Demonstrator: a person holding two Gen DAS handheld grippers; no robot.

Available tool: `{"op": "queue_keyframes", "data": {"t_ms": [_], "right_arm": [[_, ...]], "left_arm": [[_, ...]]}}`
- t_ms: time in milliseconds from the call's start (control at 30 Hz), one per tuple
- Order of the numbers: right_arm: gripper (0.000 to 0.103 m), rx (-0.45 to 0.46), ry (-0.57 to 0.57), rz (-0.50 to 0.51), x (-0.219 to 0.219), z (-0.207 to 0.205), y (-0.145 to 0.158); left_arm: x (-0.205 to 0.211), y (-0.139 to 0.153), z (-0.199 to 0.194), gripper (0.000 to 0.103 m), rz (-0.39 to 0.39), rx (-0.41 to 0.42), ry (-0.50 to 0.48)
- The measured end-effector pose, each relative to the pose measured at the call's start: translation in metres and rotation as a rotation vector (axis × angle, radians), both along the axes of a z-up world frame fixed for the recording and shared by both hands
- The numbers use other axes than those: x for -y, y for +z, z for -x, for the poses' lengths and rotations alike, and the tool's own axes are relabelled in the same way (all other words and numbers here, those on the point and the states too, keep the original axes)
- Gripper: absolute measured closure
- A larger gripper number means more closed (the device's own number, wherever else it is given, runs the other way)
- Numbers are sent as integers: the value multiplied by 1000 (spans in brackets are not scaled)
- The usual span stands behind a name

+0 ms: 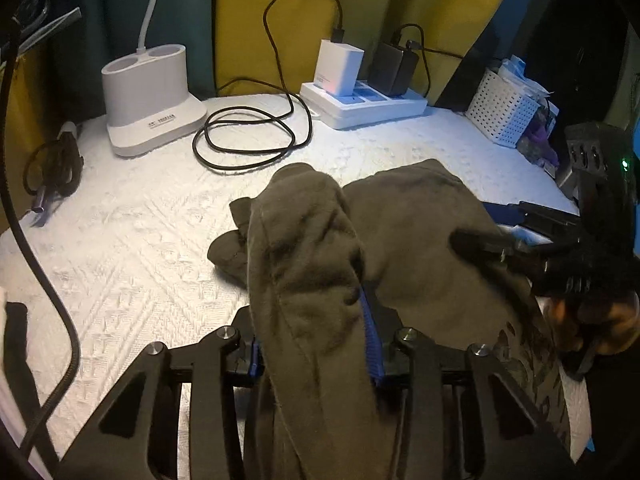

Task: Fold small clothes
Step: 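Grasp the shirt end with the left gripper while the right gripper grasps it too, then lift the held shirt high with both grippers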

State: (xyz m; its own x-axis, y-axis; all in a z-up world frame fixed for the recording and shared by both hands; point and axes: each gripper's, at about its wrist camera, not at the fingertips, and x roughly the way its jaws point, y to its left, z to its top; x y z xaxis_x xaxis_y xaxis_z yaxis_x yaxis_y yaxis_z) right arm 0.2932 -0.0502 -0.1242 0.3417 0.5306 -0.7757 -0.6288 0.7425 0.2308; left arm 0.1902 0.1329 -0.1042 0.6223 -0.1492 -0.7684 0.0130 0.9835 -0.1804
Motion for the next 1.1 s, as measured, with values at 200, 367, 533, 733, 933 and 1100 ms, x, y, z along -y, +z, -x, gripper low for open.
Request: {"op": "queue_keyframes", "data": {"t_ms": [200,367,533,733,933,1100], "right_arm": [[71,34,77,45,-22,14,-1],[82,74,80,55,-24,26,9],[84,124,63,36,-13,43,31],[84,146,30,-27,10,63,55],[84,202,7,-64,28,90,82],[84,247,5,-96,41,112,102]], "left_arm": [[9,2,2,79,-17,12,-3],[12,12,10,81,-12,53,-1],[18,30,24,81,-7,110,-5],[32,58,46,81,-13,179,-25],[49,81,69,81,-45,237,-50],[60,100,90,81,-62,286,-56]]}}
